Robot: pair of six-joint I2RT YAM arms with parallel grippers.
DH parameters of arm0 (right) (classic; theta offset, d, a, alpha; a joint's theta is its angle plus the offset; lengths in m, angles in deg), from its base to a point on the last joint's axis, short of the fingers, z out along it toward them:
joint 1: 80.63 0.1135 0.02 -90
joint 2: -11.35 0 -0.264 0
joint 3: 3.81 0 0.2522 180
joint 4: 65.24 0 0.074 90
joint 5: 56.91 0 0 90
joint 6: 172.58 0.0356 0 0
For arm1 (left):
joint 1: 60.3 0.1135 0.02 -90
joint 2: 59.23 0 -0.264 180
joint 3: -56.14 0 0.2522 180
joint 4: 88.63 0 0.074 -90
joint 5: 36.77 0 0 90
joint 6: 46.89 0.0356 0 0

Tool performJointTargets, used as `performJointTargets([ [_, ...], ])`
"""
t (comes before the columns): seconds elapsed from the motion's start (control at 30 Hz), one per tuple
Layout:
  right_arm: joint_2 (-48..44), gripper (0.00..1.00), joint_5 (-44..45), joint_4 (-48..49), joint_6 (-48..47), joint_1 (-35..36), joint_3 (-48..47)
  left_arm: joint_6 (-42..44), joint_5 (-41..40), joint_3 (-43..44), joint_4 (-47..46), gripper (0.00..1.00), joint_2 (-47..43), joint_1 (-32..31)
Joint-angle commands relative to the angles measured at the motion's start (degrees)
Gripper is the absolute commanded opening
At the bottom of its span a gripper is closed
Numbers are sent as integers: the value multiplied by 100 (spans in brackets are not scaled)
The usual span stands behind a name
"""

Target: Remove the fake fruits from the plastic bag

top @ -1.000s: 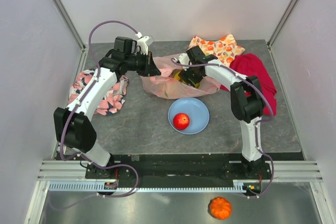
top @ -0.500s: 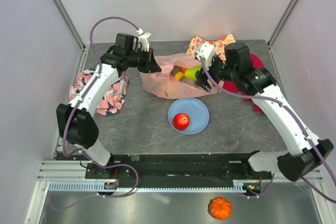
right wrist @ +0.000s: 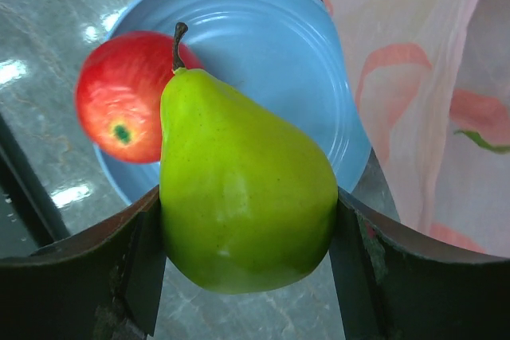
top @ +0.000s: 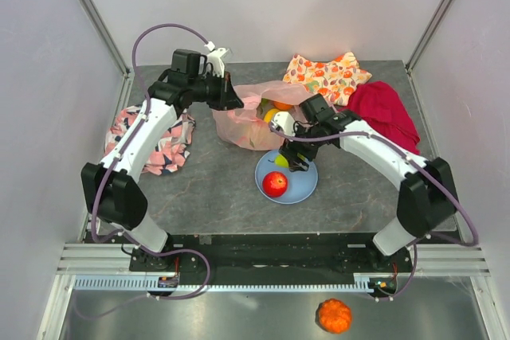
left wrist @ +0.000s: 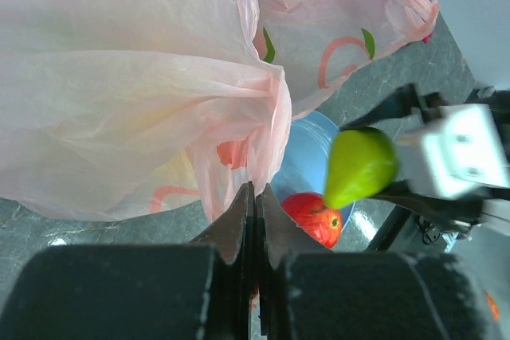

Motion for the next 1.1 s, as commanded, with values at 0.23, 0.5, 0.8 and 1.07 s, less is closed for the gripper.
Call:
performJointTargets([
  [0.23,1120,56,-523,891,-566,101,-197,635,-330,55,341,2,-335,-6],
  [0.5,1525,98,-444,1288,-363,215,-469,793,-313,81,368,2,-264,-15],
  [0.8,612,98,-584,-54,-828,-127,-986,705,-251,-59,377,1,-290,-24],
  [1.07,-198,98,-989,-666,-401,-848,-1411,705,-128,-350,386,2,-378,-24],
])
